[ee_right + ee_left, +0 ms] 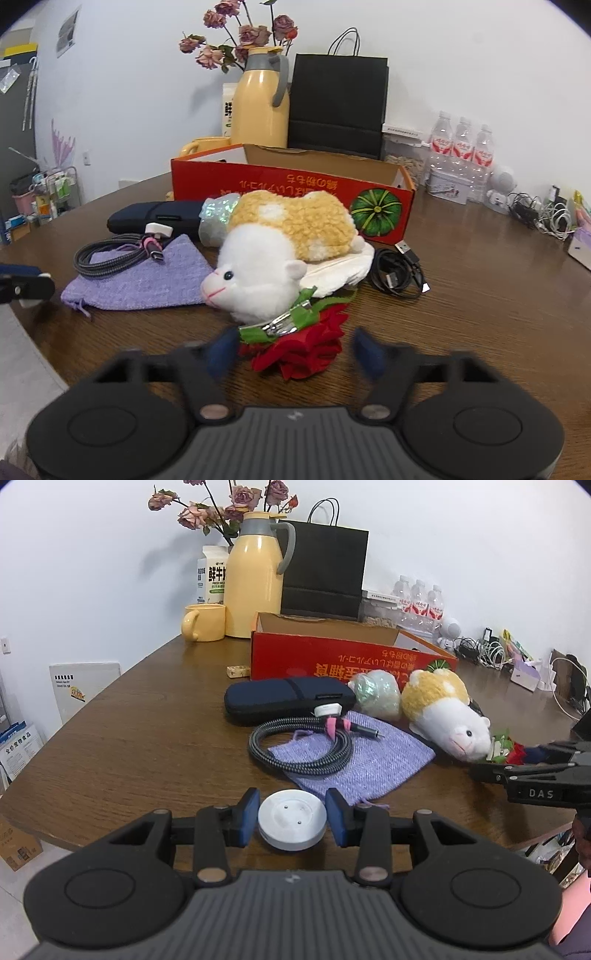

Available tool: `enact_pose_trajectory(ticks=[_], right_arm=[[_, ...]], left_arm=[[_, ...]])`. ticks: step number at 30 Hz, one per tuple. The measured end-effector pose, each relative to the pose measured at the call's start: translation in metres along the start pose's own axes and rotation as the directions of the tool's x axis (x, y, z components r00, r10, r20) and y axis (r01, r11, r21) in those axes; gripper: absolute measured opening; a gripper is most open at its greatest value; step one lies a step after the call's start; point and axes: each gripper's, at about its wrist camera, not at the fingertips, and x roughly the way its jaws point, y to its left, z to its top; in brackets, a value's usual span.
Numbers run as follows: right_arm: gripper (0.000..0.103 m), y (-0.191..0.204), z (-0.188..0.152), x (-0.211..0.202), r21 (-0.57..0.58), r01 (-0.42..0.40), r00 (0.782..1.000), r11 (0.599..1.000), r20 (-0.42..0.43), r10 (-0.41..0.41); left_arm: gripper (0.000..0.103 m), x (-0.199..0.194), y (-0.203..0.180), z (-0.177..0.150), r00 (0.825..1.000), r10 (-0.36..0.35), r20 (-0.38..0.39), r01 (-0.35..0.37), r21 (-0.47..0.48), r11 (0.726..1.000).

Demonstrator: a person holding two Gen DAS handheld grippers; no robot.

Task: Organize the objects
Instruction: 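Grasp the red fabric rose beside the plush sheep with the right tool, then carry the disc into the cardboard box with the left tool while the right tool drops the rose in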

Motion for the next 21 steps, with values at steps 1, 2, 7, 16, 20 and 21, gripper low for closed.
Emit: enact_pose_trajectory(ticks=[1,2,7,16,20,21], right_arm=[[0.048,0.000,0.000,0.000,0.003,-0.006,1.000,1.000,0.002,0.006],[0.048,0.000,0.000,0.000,0.001,-0.010,1.000,1.000,0.002,0.010],[0.045,-0.002,-0.002,-0.007,0.013,-0.020,1.000,1.000,0.018,0.020],[0.044,-0.010,0.005,-0.033,0.020,0.006,0.997,1.000,0.078,-0.008],[0.044,-0.012,0.018,-0.041,0.004,0.015,0.992,1.000,0.126,-0.016],[0.044,-0.013,0.023,-0.042,-0.003,0.017,0.990,1.000,0.140,-0.016]], left_arm=[[0.040,0.000,0.001,0.001,1.000,-0.001,0.002,0.001,-0.002,1.000],[0.040,0.001,0.001,0.001,1.000,-0.002,0.004,0.002,-0.003,1.000],[0.040,0.003,0.002,0.005,1.000,-0.005,0.014,0.005,-0.003,1.000],[0.040,0.006,0.003,0.018,0.999,-0.015,0.048,0.015,-0.006,1.000],[0.040,0.010,0.001,0.031,0.997,-0.023,0.079,0.023,-0.003,1.000],[0.040,0.011,0.000,0.036,0.996,-0.025,0.091,0.026,-0.002,1.000]])
